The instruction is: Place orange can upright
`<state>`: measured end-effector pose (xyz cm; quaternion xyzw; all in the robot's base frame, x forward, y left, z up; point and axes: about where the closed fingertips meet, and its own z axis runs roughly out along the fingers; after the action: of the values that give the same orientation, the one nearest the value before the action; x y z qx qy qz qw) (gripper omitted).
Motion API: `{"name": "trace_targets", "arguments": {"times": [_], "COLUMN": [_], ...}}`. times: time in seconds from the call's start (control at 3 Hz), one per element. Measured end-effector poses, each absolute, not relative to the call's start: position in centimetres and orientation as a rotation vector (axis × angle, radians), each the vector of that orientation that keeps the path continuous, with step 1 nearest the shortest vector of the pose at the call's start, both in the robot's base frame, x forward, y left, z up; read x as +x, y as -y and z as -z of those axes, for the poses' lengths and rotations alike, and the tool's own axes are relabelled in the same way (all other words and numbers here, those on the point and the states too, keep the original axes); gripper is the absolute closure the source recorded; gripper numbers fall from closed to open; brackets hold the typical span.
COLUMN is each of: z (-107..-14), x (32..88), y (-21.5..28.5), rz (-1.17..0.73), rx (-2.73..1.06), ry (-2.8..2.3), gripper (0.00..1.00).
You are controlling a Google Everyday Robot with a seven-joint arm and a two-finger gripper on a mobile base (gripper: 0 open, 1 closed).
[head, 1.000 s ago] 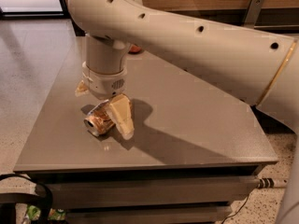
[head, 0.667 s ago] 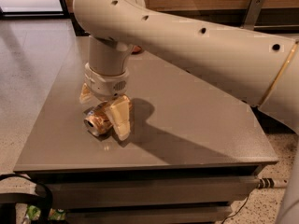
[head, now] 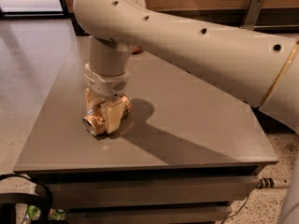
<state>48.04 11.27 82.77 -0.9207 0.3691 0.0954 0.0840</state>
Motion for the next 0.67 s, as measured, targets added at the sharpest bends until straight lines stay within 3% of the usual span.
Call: {"name": "trace_targets", "arguments": {"times": [0.67], "z": [-82.81], "x": [47.99], "y": [-11.40], "rz": [-0.279], "rx": [-2.745], "ry": [-1.098], "gripper": [1.00]}}
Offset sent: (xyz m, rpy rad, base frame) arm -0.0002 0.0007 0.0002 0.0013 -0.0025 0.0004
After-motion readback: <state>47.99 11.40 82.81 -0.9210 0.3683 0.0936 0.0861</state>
